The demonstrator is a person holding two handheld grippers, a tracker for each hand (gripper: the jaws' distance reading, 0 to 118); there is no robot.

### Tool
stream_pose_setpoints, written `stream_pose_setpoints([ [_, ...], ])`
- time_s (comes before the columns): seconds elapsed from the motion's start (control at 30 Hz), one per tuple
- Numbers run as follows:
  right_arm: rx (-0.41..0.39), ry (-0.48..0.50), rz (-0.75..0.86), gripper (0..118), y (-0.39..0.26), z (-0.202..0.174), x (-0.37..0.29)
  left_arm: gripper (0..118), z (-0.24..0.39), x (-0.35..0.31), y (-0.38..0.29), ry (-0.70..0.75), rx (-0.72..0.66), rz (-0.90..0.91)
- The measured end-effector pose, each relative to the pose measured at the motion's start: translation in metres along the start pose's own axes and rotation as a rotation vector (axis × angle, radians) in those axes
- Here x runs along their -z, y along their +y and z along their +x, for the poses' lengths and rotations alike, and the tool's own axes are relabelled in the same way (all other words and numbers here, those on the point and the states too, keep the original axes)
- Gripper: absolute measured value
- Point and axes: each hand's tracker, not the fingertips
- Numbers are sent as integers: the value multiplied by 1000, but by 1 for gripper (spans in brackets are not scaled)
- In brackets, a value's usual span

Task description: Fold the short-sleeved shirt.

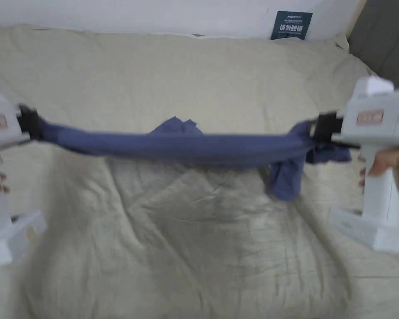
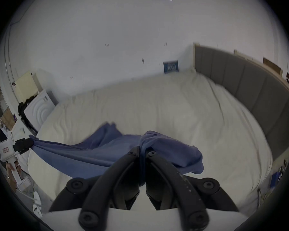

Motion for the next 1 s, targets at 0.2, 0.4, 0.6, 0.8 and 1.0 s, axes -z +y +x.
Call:
stream_pose_setpoints([
  [0.2, 22, 5, -142, 8, -112, 16, 4, 4, -33, -17, -111, 53, -45, -140],
  [0.4, 49, 2, -176, 8, -167, 24, -8, 4, -42, -37, -168, 105, -67, -183],
  [0.6, 54, -27, -148, 99, -183, 25, -19, 79, -48, -44, -177, 147, -120, -192],
  [0.8, -67, -53, 125, 109, -145, 14, -77, 118, -41, -84, -132, 106, -52, 11],
  [1.0, -158, -64, 448, 118, -120, -23, -129, 118, 12, -130, -93, 53, 135, 328],
])
